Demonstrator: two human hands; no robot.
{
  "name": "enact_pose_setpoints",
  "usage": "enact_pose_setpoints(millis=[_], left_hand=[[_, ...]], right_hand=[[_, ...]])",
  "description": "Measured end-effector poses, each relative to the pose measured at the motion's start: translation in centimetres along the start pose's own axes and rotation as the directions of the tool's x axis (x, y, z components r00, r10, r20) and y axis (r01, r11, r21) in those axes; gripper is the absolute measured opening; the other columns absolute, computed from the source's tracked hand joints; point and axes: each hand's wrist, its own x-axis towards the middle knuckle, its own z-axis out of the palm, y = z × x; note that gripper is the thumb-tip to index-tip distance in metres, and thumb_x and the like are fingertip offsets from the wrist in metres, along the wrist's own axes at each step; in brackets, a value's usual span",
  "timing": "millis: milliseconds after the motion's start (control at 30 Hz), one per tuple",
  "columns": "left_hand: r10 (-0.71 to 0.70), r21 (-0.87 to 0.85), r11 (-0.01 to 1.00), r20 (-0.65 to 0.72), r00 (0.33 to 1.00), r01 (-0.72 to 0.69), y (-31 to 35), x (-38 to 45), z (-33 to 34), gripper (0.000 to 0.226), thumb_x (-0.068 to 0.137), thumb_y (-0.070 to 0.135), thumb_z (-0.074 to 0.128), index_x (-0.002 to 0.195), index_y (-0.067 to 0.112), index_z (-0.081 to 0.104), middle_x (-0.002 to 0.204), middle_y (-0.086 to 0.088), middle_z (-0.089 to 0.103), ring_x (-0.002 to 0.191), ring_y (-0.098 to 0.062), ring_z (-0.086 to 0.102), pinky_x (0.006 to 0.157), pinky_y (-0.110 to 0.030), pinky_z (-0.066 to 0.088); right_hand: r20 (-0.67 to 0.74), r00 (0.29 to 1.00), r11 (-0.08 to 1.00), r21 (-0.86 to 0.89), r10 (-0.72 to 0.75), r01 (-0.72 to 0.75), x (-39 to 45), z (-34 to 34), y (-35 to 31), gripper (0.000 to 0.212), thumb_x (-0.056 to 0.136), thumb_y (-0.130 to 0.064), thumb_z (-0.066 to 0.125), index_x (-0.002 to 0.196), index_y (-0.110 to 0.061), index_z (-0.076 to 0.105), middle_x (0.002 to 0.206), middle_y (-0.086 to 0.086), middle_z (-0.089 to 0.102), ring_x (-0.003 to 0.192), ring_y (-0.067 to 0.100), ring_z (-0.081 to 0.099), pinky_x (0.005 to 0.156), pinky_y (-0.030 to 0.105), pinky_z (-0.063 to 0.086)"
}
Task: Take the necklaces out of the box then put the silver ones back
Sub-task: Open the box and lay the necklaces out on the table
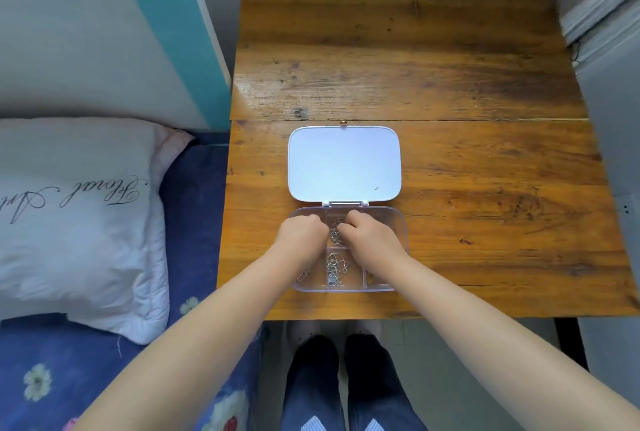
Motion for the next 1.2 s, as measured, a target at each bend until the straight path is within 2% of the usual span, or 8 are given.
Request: enact_pose_setpoints(millis=[100, 167, 267, 367, 567, 733, 967, 1200], left_hand=[[-0.045, -0.169, 0.985, -0.141, 0.989, 0.021, -0.2, -0.9, -0.1, 0.017, 0.089, 0.009, 0.044, 0.1, 0.006, 0.057, 0.106, -0.013, 0.059, 0.098, -0.033, 0.059, 0.071, -0.038, 0.048], [-0.155, -0.437, 0.899, -0.276, 0.949, 0.02, -0.7, -1.9, 0.0, 0.015, 0.086, 0.014, 0.049, 0.091, 0.006, 0.06, 0.095, -0.011, 0.064, 0.088, -0.03, 0.06, 0.068, -0.036, 0.048], [-0.296, -0.737, 0.674, -0.344, 0.891, -0.061, -1.5, -3.7, -0.3, 0.008, 0.08, 0.009, 0.058, 0.073, 0.01, 0.062, 0.073, -0.005, 0.066, 0.069, -0.021, 0.057, 0.058, -0.028, 0.045], [-0.363, -0.87, 0.478, -0.319, 0.876, -0.119, -2.3, -5.3, -1.1, 0.028, 0.077, 0.002, 0.059, 0.06, 0.024, 0.052, 0.064, -0.004, 0.061, 0.063, -0.02, 0.057, 0.054, -0.023, 0.044], [-0.337, -0.844, 0.513, -0.364, 0.868, -0.155, -2.6, -7.7, -3.6, 0.028, 0.088, 0.002, 0.052, 0.113, 0.007, 0.063, 0.082, -0.003, 0.062, 0.078, -0.022, 0.06, 0.073, -0.031, 0.053], [-0.29, -0.775, 0.576, -0.493, 0.82, -0.262, -1.4, -9.8, -7.7, 0.019, 0.086, 0.003, 0.059, 0.103, 0.004, 0.067, 0.088, -0.003, 0.063, 0.078, -0.022, 0.064, 0.075, -0.029, 0.054], [-0.255, -0.732, 0.491, -0.639, 0.725, -0.472, 3.4, -9.1, -16.2, 0.017, 0.085, -0.003, 0.058, 0.1, 0.001, 0.065, 0.075, -0.001, 0.061, 0.058, 0.004, 0.061, 0.059, -0.008, 0.051], [-0.287, -0.709, 0.484, -0.682, 0.672, -0.513, 10.2, -2.6, -22.6, 0.015, 0.085, -0.001, 0.056, 0.096, 0.003, 0.065, 0.072, -0.007, 0.063, 0.06, -0.009, 0.061, 0.076, -0.034, 0.055]], right_hand=[[-0.082, 0.996, 0.987, 0.158, 0.029, -0.016, -0.7, -1.4, -0.1, 0.012, 0.085, -0.002, 0.047, 0.089, 0.002, 0.057, 0.091, 0.02, 0.057, 0.086, 0.032, 0.052, 0.059, 0.036, 0.042], [-0.131, 0.986, 0.953, 0.297, 0.101, -0.058, -1.4, -3.1, -0.2, 0.014, 0.088, -0.003, 0.047, 0.091, 0.001, 0.06, 0.093, 0.019, 0.063, 0.087, 0.029, 0.056, 0.075, 0.035, 0.046], [-0.141, 0.969, 0.877, 0.467, 0.204, -0.117, -2.7, -5.9, -0.3, 0.015, 0.089, -0.004, 0.047, 0.089, -0.001, 0.061, 0.079, 0.01, 0.064, 0.073, 0.018, 0.053, 0.059, 0.014, 0.035], [-0.107, 0.958, 0.788, 0.597, 0.266, -0.152, -3.9, -8.3, -0.5, 0.013, 0.089, -0.008, 0.049, 0.084, -0.009, 0.061, 0.063, -0.007, 0.057, 0.056, 0.002, 0.054, 0.053, 0.005, 0.039], [-0.144, 0.947, 0.637, 0.767, 0.288, -0.077, -6.0, -12.5, -1.1, 0.024, 0.088, -0.006, 0.052, 0.072, -0.024, 0.057, 0.064, -0.002, 0.062, 0.049, -0.003, 0.057, 0.052, 0.011, 0.048], [-0.243, 0.916, 0.602, 0.799, 0.318, 0.003, -7.9, -15.8, -1.4, 0.028, 0.088, -0.002, 0.05, 0.07, -0.021, 0.058, 0.063, 0.001, 0.06, 0.046, -0.001, 0.057, 0.047, 0.011, 0.048], [-0.397, 0.831, 0.587, 0.802, 0.389, 0.108, -9.6, -22.8, 1.3, 0.024, 0.089, -0.004, 0.049, 0.071, -0.018, 0.058, 0.064, 0.002, 0.06, 0.046, -0.001, 0.057, 0.046, 0.011, 0.048], [-0.423, 0.765, 0.609, 0.792, 0.487, 0.051, -7.4, -26.8, 9.4, 0.016, 0.089, -0.006, 0.048, 0.079, -0.009, 0.06, 0.065, 0.001, 0.059, 0.044, -0.003, 0.056, 0.046, 0.009, 0.049]])
